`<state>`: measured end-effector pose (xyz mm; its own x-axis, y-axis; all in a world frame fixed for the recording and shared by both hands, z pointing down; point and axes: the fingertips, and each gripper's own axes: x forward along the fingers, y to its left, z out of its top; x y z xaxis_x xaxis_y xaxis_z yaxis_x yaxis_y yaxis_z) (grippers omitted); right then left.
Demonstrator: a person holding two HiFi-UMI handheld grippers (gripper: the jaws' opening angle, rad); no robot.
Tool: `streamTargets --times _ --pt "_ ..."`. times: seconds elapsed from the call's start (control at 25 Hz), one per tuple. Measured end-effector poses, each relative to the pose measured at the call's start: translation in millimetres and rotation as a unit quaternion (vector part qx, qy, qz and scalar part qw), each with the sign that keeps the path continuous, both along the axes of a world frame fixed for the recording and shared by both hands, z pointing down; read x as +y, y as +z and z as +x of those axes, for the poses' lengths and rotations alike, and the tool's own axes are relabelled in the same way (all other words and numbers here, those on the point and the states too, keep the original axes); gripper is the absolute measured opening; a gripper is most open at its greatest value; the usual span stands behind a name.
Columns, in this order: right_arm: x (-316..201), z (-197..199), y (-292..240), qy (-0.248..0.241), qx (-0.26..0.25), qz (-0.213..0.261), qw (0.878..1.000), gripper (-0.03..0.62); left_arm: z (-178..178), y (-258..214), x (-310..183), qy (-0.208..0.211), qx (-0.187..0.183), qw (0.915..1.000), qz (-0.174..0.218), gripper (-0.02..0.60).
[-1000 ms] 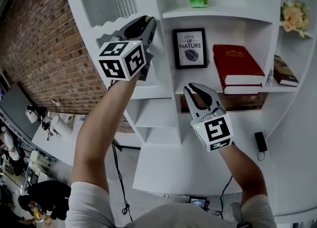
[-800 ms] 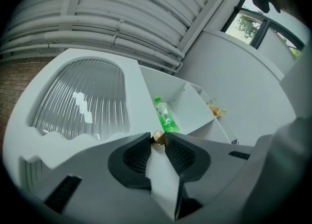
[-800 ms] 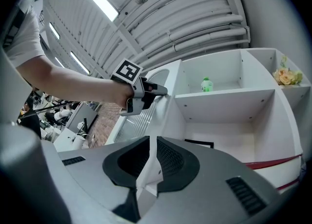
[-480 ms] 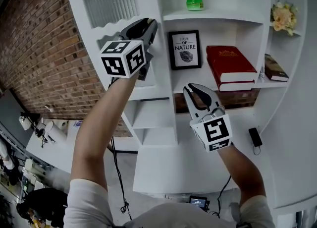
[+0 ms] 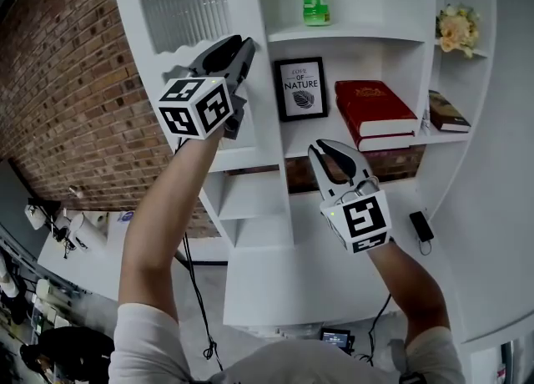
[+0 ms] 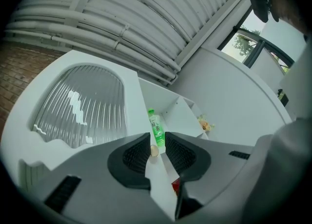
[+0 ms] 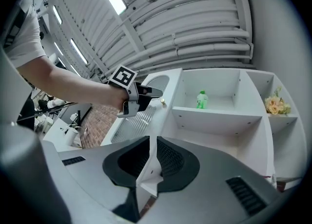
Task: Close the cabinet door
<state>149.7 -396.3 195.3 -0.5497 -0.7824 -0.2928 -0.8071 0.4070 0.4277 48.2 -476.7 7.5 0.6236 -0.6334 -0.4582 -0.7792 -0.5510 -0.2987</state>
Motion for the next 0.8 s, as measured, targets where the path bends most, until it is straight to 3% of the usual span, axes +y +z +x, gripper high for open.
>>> streamTargets --times 0.8 --pt "48.5 -11.1 -8.8 0.002 0.003 0.011 1.0 0.063 -38.0 35.4 87.1 0.028 0.021 0.9994 -0.004 0.083"
